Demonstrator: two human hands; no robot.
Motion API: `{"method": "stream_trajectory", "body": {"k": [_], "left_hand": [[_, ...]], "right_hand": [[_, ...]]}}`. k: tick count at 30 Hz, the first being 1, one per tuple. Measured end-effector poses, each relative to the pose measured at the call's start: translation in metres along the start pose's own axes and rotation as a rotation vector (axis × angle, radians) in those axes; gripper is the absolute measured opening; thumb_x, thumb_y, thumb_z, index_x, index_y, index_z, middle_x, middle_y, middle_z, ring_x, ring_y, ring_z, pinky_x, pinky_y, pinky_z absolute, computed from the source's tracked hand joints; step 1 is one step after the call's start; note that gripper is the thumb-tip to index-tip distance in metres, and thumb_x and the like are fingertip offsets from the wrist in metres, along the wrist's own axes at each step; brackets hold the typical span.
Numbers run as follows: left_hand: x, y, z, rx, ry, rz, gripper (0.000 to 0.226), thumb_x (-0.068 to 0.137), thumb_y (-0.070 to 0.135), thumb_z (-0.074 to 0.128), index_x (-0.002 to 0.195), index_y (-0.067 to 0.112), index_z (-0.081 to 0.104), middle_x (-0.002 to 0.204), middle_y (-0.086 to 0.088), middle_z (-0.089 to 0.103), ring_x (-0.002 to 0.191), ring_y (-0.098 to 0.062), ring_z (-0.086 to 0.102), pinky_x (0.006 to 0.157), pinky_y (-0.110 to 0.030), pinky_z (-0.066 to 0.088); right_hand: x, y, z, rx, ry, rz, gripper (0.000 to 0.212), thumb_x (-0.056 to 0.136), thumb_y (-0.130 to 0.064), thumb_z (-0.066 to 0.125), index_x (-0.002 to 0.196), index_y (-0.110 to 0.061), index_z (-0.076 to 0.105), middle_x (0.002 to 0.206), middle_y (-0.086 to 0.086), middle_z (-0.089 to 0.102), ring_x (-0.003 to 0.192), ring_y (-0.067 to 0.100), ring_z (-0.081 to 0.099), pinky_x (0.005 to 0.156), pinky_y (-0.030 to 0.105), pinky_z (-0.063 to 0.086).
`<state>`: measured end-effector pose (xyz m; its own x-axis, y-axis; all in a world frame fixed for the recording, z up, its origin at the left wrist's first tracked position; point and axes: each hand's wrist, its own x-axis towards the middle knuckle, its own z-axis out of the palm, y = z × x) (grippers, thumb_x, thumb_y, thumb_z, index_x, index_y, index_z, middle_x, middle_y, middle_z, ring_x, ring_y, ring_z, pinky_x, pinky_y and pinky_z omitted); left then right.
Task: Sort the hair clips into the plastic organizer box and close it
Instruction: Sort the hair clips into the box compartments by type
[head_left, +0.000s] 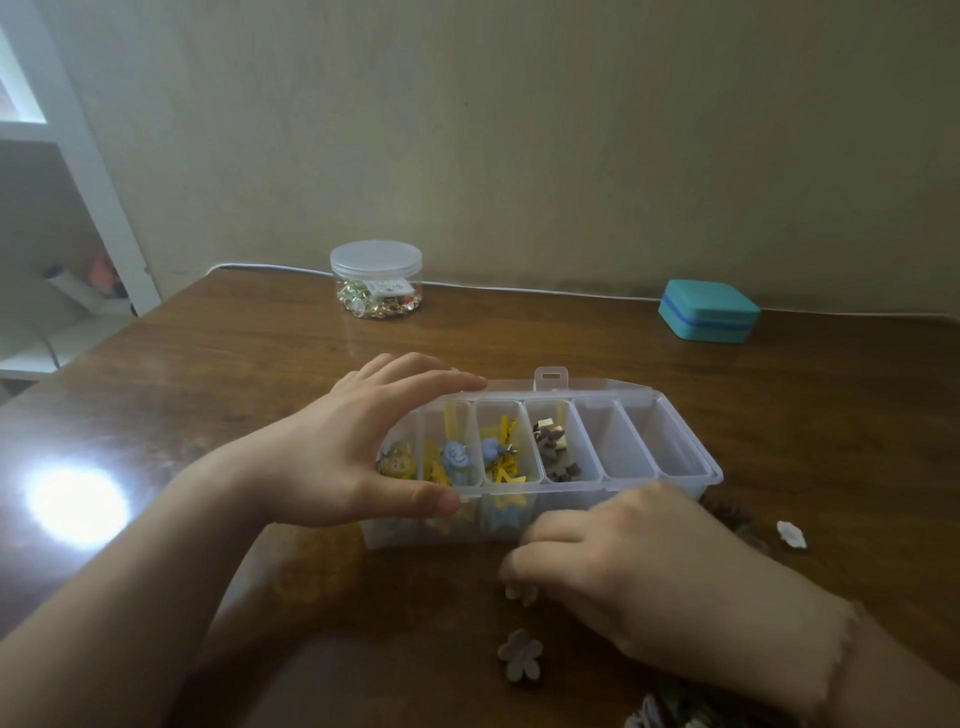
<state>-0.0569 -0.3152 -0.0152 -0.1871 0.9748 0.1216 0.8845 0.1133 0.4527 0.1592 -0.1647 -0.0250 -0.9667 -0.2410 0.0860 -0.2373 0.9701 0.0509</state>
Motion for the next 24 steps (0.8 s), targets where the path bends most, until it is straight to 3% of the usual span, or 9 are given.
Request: {"method": "stream_trajectory", "body": {"k": [3,6,8,10,13,18,21,24], "left_hand": [[0.0,0.0,-0.001,-0.001,-0.005,-0.003,0.09,0.064,0.078,0.058,0.144,0.052,0.027,0.14,0.029,0.031,0.134,0.002,0.026,0.111,-0.04,0.034],[-0.001,0.001,-0.001,-0.002,-0.003,0.005,0.089,0.064,0.078,0.058,0.144,0.052,0.027,0.138,0.032,0.03,0.133,0.005,0.025,0.111,-0.038,0.034],[-0.001,0.0,0.0,0.001,0.0,0.009,0.089,0.065,0.079,0.057,0.144,0.053,0.027,0.138,0.033,0.03,0.133,0.005,0.025,0.111,-0.038,0.033],[0.0,0.0,-0.001,0.001,-0.003,0.01,0.089,0.065,0.079,0.057,0.144,0.052,0.027,0.139,0.032,0.03,0.134,0.004,0.025,0.112,-0.039,0.033],[-0.001,0.0,-0.001,-0.002,-0.002,0.015,0.088,0.065,0.078,0.057,0.144,0.052,0.028,0.14,0.031,0.031,0.134,0.004,0.026,0.112,-0.039,0.033],[0.0,-0.001,0.0,-0.004,0.001,0.018,0.088,0.066,0.078,0.058,0.144,0.052,0.028,0.141,0.028,0.033,0.135,-0.001,0.028,0.11,-0.043,0.035],[0.0,-0.001,0.0,-0.002,0.001,0.012,0.089,0.066,0.078,0.058,0.145,0.051,0.028,0.14,0.029,0.033,0.135,0.0,0.028,0.111,-0.043,0.035],[-0.001,-0.001,0.0,-0.002,0.01,0.016,0.089,0.066,0.077,0.059,0.145,0.051,0.029,0.139,0.029,0.033,0.135,0.0,0.028,0.111,-0.042,0.034]], "right_hand": [[-0.005,0.001,-0.011,0.085,0.044,0.015,0.03,0.085,-0.04,0.061,0.115,-0.042,0.056,0.095,-0.02,0.067,0.072,-0.001,0.063,0.057,0.021,0.052],[-0.01,0.005,-0.024,0.344,0.359,0.108,0.029,0.083,-0.033,0.066,0.112,-0.031,0.065,0.097,-0.022,0.067,0.07,-0.016,0.055,0.061,0.002,0.041],[-0.011,0.01,-0.028,0.35,0.534,0.227,0.031,0.084,-0.038,0.062,0.113,-0.027,0.063,0.093,-0.025,0.062,0.063,-0.014,0.05,0.054,0.001,0.037],[-0.01,0.015,-0.027,0.243,0.544,0.349,0.034,0.085,-0.048,0.056,0.114,-0.032,0.061,0.09,-0.023,0.062,0.064,-0.012,0.05,0.051,0.006,0.034],[-0.01,0.021,-0.023,0.107,0.444,0.426,0.041,0.084,-0.059,0.049,0.117,-0.037,0.06,0.101,-0.022,0.064,0.072,-0.02,0.047,0.054,0.006,0.028],[-0.018,0.016,-0.032,0.292,0.636,0.321,0.025,0.086,-0.043,0.058,0.107,-0.03,0.063,0.089,-0.023,0.06,0.058,0.003,0.051,0.048,0.01,0.037],[-0.017,0.002,-0.032,0.328,0.417,0.102,0.021,0.087,-0.036,0.065,0.106,-0.029,0.068,0.092,-0.022,0.064,0.065,-0.01,0.056,0.059,0.005,0.042],[-0.009,-0.011,-0.02,0.176,0.025,-0.08,0.027,0.091,-0.052,0.055,0.116,-0.043,0.06,0.112,-0.021,0.061,0.08,-0.003,0.063,0.066,0.018,0.051]]}}
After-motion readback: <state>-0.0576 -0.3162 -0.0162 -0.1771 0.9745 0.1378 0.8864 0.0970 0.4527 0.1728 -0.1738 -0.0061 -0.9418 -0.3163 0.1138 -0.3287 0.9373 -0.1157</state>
